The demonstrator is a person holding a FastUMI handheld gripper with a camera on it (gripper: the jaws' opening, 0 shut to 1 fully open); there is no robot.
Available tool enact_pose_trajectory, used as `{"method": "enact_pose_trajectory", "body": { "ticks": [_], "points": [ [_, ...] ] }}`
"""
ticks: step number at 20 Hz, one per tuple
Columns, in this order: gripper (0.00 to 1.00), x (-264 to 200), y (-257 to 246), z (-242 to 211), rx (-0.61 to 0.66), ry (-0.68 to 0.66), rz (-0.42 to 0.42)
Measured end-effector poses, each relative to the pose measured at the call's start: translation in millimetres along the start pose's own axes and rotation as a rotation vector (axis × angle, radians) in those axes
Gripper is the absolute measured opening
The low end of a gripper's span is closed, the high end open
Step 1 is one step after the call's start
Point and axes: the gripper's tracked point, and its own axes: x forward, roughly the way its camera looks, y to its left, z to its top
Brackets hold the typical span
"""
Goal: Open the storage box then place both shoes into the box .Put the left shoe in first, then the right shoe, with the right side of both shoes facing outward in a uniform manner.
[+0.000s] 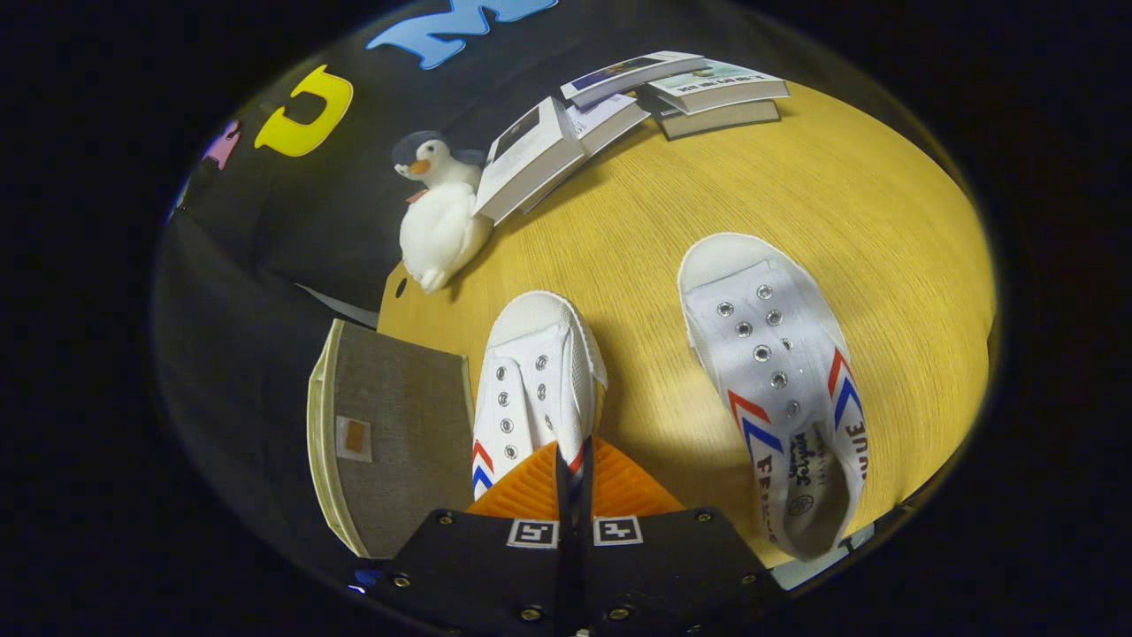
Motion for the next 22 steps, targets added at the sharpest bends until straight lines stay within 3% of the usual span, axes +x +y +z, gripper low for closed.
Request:
{"method": "enact_pose_trajectory", "body": {
  "ticks": [11,22],
  "points": [
    [0.0,-48.6,99.9,25.3,-0.035,-0.052,0.096],
    [0.0,-34.4,189.8,2.4,-0.118,-0.04,0.153]
  ]
}}
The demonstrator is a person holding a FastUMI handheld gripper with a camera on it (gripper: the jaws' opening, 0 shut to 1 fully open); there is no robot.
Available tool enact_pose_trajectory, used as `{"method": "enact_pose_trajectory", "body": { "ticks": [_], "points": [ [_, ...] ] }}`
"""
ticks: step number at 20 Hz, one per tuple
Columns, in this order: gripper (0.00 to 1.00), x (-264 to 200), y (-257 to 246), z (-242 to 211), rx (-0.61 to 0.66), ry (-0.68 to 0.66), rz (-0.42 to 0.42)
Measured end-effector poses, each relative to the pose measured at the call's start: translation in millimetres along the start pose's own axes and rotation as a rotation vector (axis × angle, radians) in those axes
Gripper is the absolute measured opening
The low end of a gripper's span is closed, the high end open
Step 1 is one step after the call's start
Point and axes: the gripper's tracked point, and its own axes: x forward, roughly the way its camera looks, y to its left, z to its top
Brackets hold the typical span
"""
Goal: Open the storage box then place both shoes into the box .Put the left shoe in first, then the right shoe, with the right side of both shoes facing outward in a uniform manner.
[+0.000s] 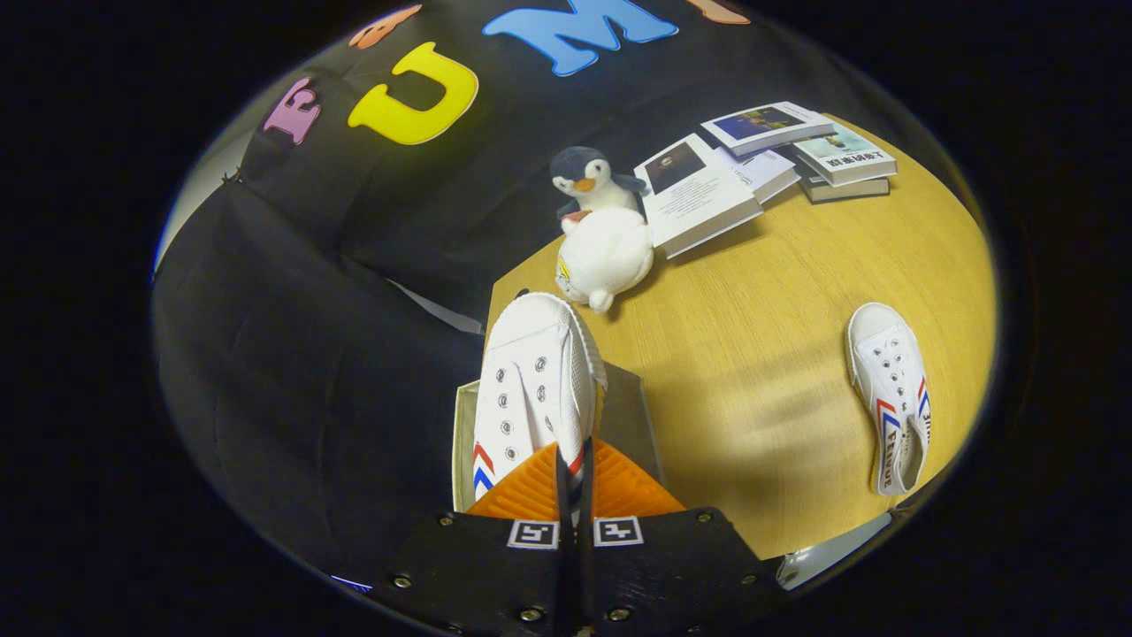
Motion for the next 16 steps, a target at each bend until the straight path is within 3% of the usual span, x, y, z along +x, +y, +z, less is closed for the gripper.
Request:
{"method": "enact_pose_trajectory", "body": {
  "ticks": [16],
  "points": [
    [0.0,75.2,45.3,-50.7,-0.065,0.042,-0.053]
  ]
}}
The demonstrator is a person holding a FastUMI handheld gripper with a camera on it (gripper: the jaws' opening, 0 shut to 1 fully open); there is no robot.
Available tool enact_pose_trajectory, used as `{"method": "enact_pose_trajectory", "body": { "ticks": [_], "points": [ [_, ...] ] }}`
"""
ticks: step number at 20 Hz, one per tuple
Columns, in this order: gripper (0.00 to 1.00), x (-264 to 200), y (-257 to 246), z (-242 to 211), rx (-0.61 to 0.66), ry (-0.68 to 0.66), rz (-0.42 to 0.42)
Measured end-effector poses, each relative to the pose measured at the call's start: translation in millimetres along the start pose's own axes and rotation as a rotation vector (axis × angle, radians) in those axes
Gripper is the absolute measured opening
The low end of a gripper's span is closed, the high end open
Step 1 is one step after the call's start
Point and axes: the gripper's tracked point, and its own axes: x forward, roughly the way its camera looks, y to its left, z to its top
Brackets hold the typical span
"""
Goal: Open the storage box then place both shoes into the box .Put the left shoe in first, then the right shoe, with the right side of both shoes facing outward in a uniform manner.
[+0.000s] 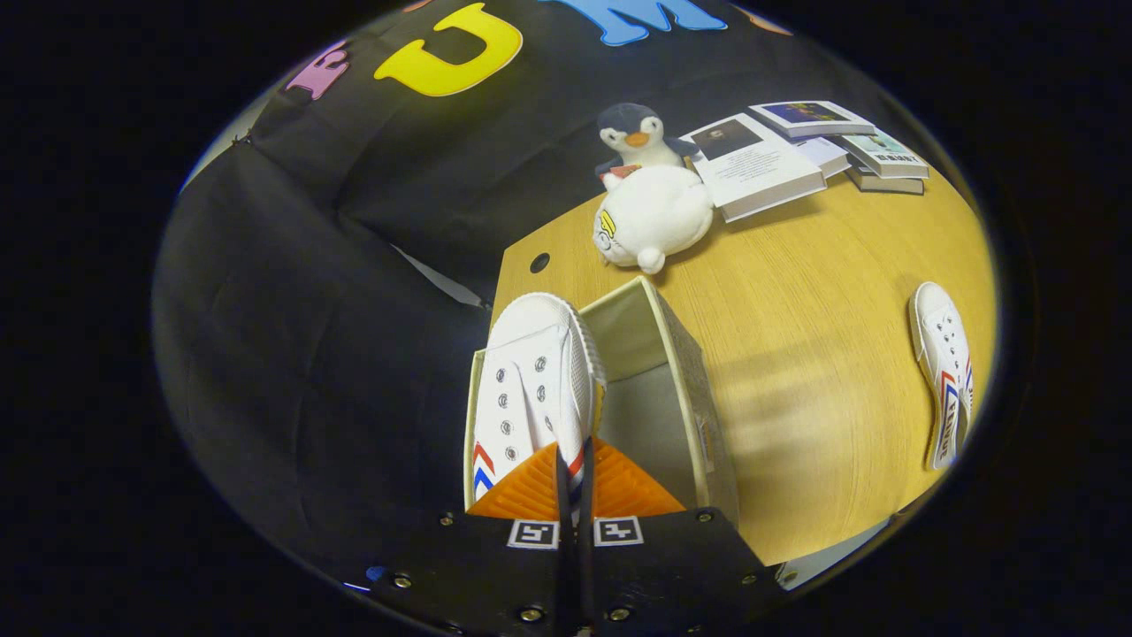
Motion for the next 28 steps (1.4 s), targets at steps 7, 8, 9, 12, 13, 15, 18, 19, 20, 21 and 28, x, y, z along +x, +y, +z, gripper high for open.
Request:
{"method": "enact_pose_trajectory", "body": {
  "ticks": [7,8,9,12,13,15,18,19,20,21,28],
  "points": [
    [0.0,37.7,-2.8,-31.0,-0.03,0.056,-0.065],
    [0.0,42.4,-4.1,-33.6,-0.033,0.062,-0.076],
    [0.0,47.6,-5.6,-36.3,-0.037,0.069,-0.085],
    [0.0,59.8,-8.7,-45.0,-0.043,0.092,-0.106],
    [0.01,63.6,-9.6,-46.9,-0.046,0.097,-0.113],
    [0.01,70.0,-12.8,-51.4,-0.051,0.114,-0.127],
    [0.01,77.3,-17.4,-54.6,-0.075,0.125,-0.155],
    [0.01,76.5,-19.1,-54.2,-0.089,0.125,-0.165],
    [0.01,76.4,-18.4,-56.5,-0.101,0.128,-0.16],
    [0.07,74.8,-10.3,-56.1,-0.108,0.127,-0.119],
    [0.98,33.2,17.8,-38.0,-0.155,0.047,0.048]
  ]
}}
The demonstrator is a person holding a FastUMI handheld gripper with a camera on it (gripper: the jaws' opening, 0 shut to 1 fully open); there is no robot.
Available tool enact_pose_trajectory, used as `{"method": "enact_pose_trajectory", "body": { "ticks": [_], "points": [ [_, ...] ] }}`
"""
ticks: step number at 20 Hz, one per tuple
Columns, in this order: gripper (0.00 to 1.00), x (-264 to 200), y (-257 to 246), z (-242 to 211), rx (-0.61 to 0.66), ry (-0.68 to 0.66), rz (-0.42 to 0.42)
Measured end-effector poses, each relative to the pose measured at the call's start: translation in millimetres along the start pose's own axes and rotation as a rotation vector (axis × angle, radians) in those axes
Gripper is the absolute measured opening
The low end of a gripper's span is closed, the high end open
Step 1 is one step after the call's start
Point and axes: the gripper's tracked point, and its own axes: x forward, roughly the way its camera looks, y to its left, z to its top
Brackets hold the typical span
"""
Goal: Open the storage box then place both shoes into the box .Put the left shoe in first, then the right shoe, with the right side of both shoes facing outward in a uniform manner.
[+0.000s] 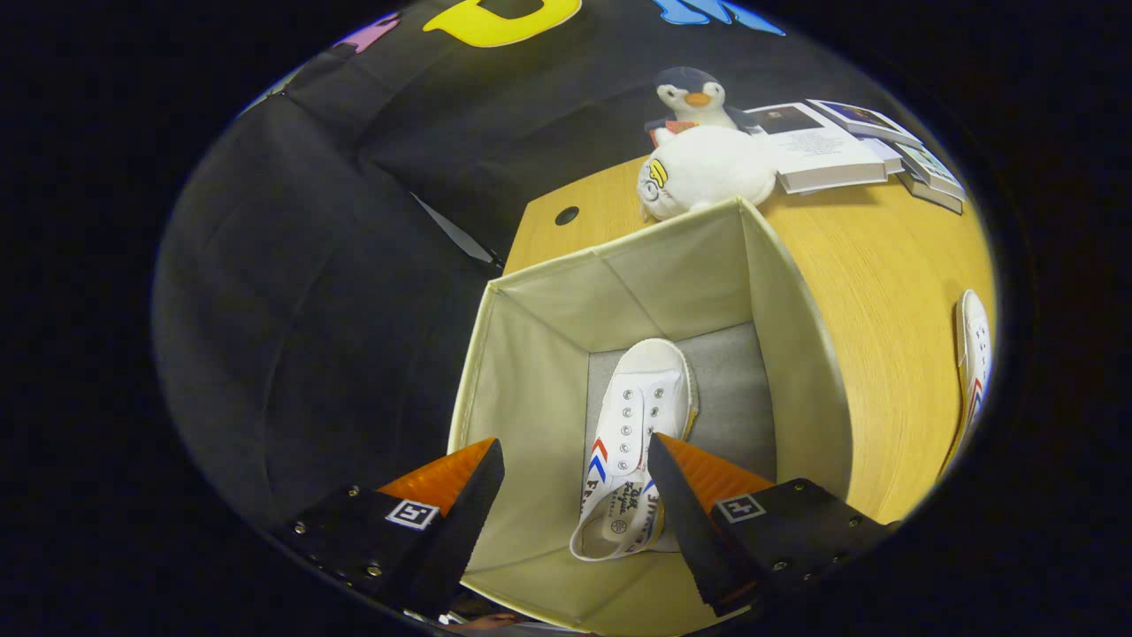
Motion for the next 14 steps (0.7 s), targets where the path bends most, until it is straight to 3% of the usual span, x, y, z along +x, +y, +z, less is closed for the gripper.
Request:
{"method": "enact_pose_trajectory", "body": {
  "ticks": [5,14],
  "points": [
    [0.98,-51.7,-9.3,23.7,-0.094,-0.092,0.025],
    [0.98,-125.2,-89.4,52.2,-0.139,-0.202,-0.065]
  ]
}}
